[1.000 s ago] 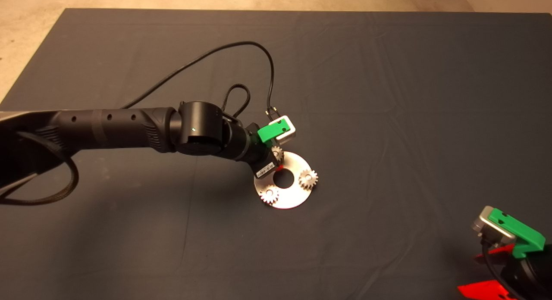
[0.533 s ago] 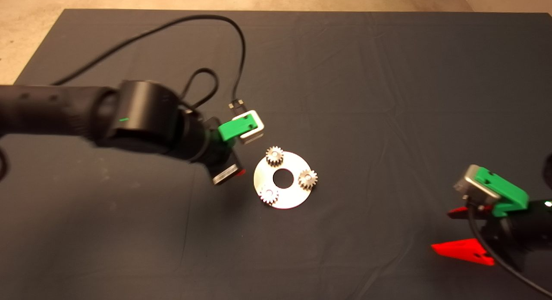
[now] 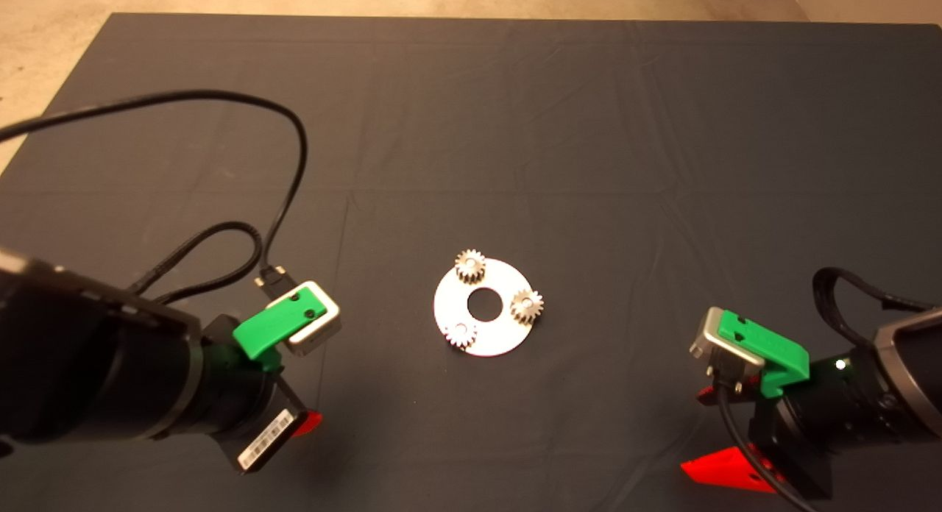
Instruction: Install three planetary gears onto the carrier pins
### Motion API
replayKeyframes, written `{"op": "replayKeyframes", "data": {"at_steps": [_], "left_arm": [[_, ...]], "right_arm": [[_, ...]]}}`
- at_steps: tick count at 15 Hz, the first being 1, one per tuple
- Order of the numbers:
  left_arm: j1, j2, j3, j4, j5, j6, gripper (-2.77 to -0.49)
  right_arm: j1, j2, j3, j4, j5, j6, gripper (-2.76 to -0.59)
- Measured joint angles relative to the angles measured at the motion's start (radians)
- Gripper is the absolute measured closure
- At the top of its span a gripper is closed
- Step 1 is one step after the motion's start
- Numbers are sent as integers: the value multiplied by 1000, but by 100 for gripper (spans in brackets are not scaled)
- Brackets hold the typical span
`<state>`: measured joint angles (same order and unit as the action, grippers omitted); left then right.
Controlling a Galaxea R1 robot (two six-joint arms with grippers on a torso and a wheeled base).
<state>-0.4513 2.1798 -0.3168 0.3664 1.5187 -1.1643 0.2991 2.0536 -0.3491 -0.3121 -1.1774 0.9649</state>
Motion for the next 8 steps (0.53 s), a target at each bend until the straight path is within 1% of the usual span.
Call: {"op": "replayKeyframes", "data": {"at_steps": [1,2,3,4,5,6,7,8], "left_arm": [[31,1,1,0,-1,-3,-146],[86,6,1,-1,-3,-7,-146],[152,16,1,-3,-8,-10,-146],[211,33,3,-6,-17,-11,-146],[246,48,5,-9,-34,-18,-146],[256,53,7,-11,-49,-18,-146],[254,44,7,-10,-54,-20,-146],[254,34,7,-9,-54,-22,-146]], "right_arm": [[-1,0,0,-1,-12,32,-220],[-16,0,0,-2,-38,55,-220],[-36,4,-1,-5,-80,75,-220],[-51,8,-1,-9,-119,98,-220],[-62,7,-1,-11,-141,116,-220],[-72,-1,-1,-11,-149,121,-220],[-74,-18,-1,-12,-158,123,-220],[-75,-26,-1,-12,-167,126,-220]]}}
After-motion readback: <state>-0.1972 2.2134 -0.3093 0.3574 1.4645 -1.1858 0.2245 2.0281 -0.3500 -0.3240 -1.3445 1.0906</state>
